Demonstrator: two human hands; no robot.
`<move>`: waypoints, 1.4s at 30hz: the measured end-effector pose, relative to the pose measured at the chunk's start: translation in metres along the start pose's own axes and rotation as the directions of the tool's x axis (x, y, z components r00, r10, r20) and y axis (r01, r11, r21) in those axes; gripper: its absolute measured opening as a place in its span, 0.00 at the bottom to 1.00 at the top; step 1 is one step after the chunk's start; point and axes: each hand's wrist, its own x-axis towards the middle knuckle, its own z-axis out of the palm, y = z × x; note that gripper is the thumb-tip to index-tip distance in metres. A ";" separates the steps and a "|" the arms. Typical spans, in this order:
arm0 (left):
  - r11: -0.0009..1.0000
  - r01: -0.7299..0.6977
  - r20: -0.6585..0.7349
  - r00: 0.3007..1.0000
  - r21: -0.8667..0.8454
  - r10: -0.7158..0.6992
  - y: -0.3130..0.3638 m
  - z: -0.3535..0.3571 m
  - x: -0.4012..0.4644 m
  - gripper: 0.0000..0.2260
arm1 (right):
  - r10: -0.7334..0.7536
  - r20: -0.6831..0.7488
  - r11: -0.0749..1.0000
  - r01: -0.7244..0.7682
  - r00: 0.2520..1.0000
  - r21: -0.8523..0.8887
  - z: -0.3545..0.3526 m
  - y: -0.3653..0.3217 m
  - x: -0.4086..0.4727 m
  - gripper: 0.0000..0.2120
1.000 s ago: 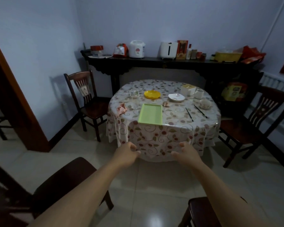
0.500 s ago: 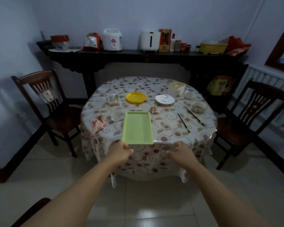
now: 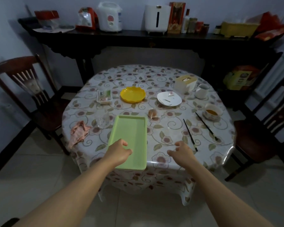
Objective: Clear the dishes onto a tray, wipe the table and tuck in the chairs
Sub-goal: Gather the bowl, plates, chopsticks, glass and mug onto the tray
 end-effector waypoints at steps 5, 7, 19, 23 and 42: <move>0.999 0.022 0.028 0.999 -0.035 -0.021 0.024 0.013 0.063 0.17 | 0.052 0.002 0.998 -0.052 0.999 0.022 -0.010 0.005 0.061 0.28; 0.999 0.010 0.051 0.999 -0.051 -0.007 0.035 0.021 0.087 0.16 | 0.087 -0.017 0.996 -0.086 0.996 0.038 -0.015 0.008 0.080 0.28; 0.998 -0.063 0.199 0.978 0.000 0.062 0.097 0.095 0.208 0.16 | 0.270 -0.140 0.956 -0.283 0.952 -0.075 -0.031 0.065 0.197 0.23; 0.998 -0.051 0.190 0.981 0.027 0.045 0.116 0.119 0.238 0.16 | 0.242 -0.151 0.952 -0.265 0.958 -0.156 -0.036 0.086 0.235 0.21; 0.994 -0.060 0.222 0.974 0.088 0.039 0.184 0.206 0.302 0.08 | 0.158 -0.319 0.936 -0.245 0.935 -0.254 -0.082 0.142 0.328 0.12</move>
